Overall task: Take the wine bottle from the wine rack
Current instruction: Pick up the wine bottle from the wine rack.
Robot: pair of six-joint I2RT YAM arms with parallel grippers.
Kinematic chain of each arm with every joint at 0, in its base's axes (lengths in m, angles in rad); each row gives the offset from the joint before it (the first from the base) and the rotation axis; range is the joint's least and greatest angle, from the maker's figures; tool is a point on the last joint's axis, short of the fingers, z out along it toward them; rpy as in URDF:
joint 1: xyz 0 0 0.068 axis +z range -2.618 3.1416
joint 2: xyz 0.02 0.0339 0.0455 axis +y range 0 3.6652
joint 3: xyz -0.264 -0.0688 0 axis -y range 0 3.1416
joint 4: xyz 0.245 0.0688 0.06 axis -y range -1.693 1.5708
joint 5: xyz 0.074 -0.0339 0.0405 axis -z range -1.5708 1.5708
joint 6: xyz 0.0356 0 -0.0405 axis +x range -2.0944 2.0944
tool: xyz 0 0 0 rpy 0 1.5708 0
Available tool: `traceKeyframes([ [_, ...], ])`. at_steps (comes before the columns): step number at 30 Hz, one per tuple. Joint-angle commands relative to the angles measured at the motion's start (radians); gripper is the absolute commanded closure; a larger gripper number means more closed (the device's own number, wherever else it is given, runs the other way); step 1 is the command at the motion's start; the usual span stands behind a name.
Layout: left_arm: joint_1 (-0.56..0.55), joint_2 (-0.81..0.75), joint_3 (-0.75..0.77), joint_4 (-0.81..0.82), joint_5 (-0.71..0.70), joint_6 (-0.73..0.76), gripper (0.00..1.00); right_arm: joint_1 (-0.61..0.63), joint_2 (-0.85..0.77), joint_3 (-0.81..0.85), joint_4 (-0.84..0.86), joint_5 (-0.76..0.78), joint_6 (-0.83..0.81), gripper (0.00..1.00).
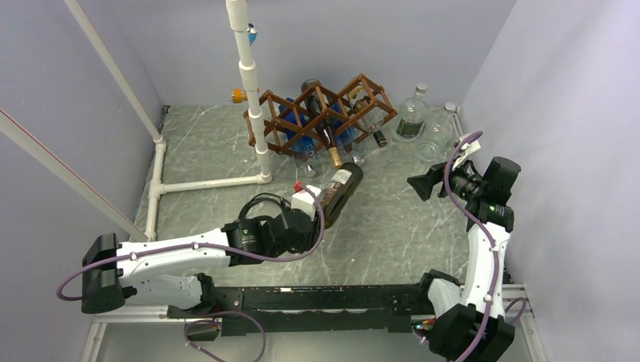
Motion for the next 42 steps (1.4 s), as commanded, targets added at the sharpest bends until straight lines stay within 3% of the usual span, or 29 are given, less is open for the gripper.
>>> traceKeyframes([
  [1, -0.005, 0.008, 0.101, 0.128, 0.031, 0.039, 1.00, 0.004, -0.009, 0.013, 0.035, -0.027, -0.019, 0.00],
  [29, 0.158, 0.105, 0.117, 0.129, 0.419, -0.008, 1.00, 0.013, -0.001, -0.028, 0.044, -0.169, -0.081, 0.00],
  [36, 0.190, 0.138, 0.117, 0.148, 0.508, -0.020, 1.00, 0.037, 0.013, -0.044, 0.013, -0.236, -0.173, 0.00],
  [42, 0.218, 0.169, 0.111, 0.182, 0.587, -0.029, 1.00, 0.089, 0.026, -0.039, -0.103, -0.290, -0.372, 0.00],
])
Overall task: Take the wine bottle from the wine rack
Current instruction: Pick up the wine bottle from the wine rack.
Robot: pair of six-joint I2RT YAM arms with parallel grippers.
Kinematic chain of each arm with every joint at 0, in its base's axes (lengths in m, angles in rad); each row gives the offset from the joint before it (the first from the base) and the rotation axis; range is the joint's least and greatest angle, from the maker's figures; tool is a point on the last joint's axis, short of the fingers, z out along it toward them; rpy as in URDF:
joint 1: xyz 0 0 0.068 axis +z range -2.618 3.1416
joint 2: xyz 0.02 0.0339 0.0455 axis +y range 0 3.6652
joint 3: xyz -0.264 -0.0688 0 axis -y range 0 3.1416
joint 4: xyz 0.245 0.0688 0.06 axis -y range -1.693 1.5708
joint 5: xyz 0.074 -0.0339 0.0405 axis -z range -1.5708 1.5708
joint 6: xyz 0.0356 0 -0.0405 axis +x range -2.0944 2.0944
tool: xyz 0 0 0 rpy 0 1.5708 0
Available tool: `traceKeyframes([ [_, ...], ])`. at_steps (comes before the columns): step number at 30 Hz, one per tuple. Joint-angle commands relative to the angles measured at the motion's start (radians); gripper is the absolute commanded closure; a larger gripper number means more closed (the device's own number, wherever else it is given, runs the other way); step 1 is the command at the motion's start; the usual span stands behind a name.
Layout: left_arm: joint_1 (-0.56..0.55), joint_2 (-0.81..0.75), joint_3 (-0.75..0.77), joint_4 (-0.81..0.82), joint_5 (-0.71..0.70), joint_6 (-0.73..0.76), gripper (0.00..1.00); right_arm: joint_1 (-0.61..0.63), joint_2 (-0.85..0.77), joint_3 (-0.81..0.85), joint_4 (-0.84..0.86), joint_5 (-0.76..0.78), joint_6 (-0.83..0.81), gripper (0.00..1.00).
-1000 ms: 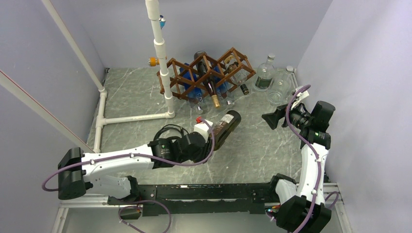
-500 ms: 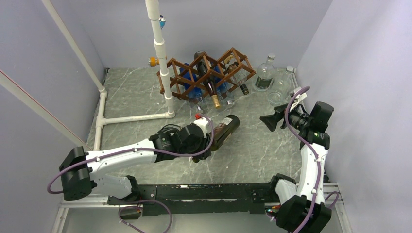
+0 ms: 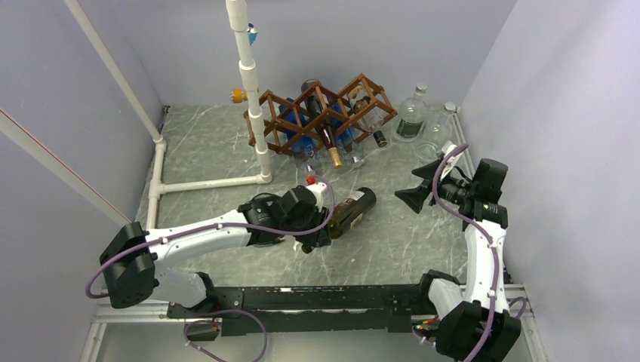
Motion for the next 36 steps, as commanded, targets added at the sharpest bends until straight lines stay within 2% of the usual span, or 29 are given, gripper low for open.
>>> traceKeyframes([
  [1, 0.021, -0.002, 0.052, 0.183, 0.093, -0.016, 1.00, 0.037, 0.007, -0.002, -0.086, -0.087, -0.201, 0.00],
  [7, 0.035, 0.028, 0.049, 0.222, 0.148, -0.031, 1.00, 0.110, 0.036, 0.006, -0.235, -0.078, -0.445, 0.00],
  [14, 0.040, 0.081, 0.068, 0.246, 0.209, -0.033, 1.00, 0.186, 0.071, -0.011, -0.457, -0.063, -0.883, 0.00],
  [17, 0.040, 0.111, 0.079, 0.256, 0.235, -0.038, 1.00, 0.206, 0.078, -0.026, -0.505, -0.061, -0.994, 0.00],
  [27, 0.040, 0.184, 0.126, 0.271, 0.304, -0.049, 1.00, 0.304, 0.094, -0.074, -0.519, -0.013, -1.128, 0.00],
  [36, 0.040, 0.252, 0.169, 0.286, 0.362, -0.058, 1.00, 0.401, 0.091, -0.107, -0.438, 0.054, -1.086, 0.00],
])
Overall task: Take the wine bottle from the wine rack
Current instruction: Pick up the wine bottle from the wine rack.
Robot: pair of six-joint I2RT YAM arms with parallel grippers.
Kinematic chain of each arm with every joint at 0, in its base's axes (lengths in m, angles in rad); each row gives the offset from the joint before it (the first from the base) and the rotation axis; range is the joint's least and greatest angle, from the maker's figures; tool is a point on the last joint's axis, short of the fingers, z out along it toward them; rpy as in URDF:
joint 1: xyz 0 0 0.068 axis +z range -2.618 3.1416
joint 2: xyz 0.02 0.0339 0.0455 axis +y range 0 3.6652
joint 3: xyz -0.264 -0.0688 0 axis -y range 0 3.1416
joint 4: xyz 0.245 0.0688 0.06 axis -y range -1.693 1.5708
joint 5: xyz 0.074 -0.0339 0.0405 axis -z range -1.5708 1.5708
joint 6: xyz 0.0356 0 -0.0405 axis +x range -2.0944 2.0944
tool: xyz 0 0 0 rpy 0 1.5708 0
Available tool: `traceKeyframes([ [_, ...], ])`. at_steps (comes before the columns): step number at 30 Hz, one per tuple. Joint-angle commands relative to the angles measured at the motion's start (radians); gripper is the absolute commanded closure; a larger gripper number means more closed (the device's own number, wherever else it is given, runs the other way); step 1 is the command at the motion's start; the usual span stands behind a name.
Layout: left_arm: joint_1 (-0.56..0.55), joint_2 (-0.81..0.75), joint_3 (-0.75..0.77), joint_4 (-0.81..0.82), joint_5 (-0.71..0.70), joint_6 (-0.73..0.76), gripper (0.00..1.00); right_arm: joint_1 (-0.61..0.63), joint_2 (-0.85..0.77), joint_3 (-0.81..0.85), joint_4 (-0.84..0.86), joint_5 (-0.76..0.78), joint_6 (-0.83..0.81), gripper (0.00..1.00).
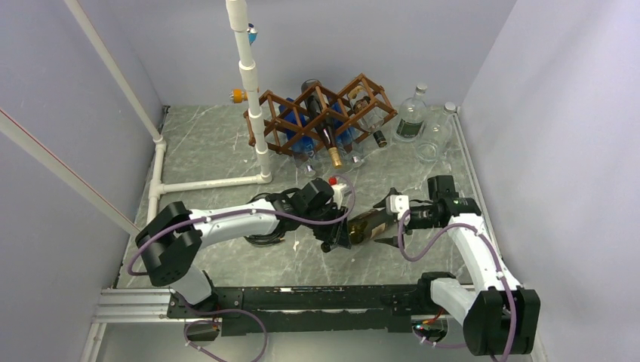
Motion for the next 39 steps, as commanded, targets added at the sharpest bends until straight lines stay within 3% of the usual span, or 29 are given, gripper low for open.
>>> traceKeyframes([
  [1, 0.002, 0.012, 0.085, 0.142, 0.077, -0.006, 1.00, 0.058, 0.001, -0.018, 0.059, 0.038, -0.031, 0.00],
  [11, 0.004, 0.064, 0.127, 0.129, 0.116, 0.000, 1.00, 0.210, -0.003, -0.063, 0.191, 0.224, 0.040, 0.00],
  [20, 0.015, 0.103, 0.126, 0.196, 0.193, -0.021, 0.93, 0.328, 0.014, -0.117, 0.331, 0.434, 0.100, 0.01],
  [28, 0.035, 0.104, 0.086, 0.268, 0.226, -0.051, 0.88, 0.346, 0.005, -0.118, 0.336, 0.445, 0.094, 0.13],
  [31, 0.041, 0.106, 0.072, 0.299, 0.253, -0.064, 0.77, 0.357, 0.008, -0.110, 0.325, 0.443, 0.087, 0.21],
  [35, 0.049, 0.094, 0.042, 0.354, 0.276, -0.083, 0.51, 0.360, 0.013, -0.089, 0.298, 0.408, 0.086, 0.30],
  [39, 0.059, 0.074, 0.012, 0.382, 0.291, -0.088, 0.34, 0.359, 0.021, -0.072, 0.277, 0.372, 0.095, 0.35],
])
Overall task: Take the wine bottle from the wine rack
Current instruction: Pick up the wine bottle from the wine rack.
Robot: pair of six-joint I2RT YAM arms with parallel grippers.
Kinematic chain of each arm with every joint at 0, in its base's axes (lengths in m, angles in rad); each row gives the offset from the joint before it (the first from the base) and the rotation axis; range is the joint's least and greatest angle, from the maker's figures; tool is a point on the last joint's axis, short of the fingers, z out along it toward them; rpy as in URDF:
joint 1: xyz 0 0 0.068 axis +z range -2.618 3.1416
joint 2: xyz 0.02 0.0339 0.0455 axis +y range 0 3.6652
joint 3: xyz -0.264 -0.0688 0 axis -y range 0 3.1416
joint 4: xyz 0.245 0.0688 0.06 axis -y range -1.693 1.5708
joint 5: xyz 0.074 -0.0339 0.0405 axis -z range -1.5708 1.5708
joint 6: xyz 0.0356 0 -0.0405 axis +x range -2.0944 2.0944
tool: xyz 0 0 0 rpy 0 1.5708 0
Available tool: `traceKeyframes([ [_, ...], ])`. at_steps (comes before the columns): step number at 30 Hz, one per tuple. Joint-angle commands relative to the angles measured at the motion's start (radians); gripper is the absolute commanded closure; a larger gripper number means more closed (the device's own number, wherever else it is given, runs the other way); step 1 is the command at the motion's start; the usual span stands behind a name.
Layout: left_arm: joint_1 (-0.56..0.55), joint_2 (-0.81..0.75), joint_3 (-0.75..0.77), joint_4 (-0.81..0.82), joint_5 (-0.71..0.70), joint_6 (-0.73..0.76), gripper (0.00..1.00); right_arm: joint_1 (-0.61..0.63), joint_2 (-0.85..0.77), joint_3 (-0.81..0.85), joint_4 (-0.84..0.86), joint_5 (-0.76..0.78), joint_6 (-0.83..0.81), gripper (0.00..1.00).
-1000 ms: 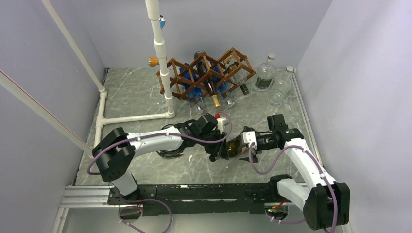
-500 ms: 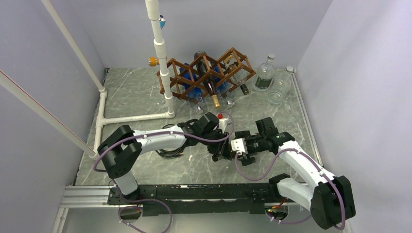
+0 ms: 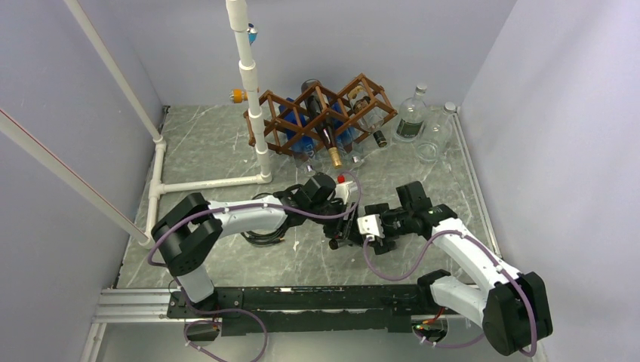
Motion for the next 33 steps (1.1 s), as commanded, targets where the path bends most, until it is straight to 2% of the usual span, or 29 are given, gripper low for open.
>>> traceKeyframes([
  [1, 0.015, -0.064, -0.021, 0.180, 0.054, -0.015, 0.31, 0.008, 0.008, 0.048, -0.033, -0.083, 0.003, 0.37],
  [7, 0.035, -0.118, -0.101, 0.264, 0.055, -0.027, 0.20, 0.007, 0.017, 0.074, -0.058, -0.126, 0.019, 0.44],
  [15, 0.069, -0.211, -0.231, 0.413, 0.053, -0.046, 0.11, -0.007, 0.033, 0.102, -0.091, -0.195, 0.031, 0.49],
  [18, 0.081, -0.252, -0.276, 0.458, 0.040, -0.047, 0.02, -0.015, 0.034, 0.108, -0.101, -0.212, 0.031, 0.49],
  [24, 0.089, -0.366, -0.317, 0.428, -0.039, 0.001, 0.00, -0.038, 0.040, 0.122, -0.127, -0.262, 0.025, 0.50],
  [33, 0.089, -0.586, -0.348, 0.257, -0.254, 0.088, 0.00, -0.074, 0.038, 0.138, -0.155, -0.317, 0.027, 0.52],
])
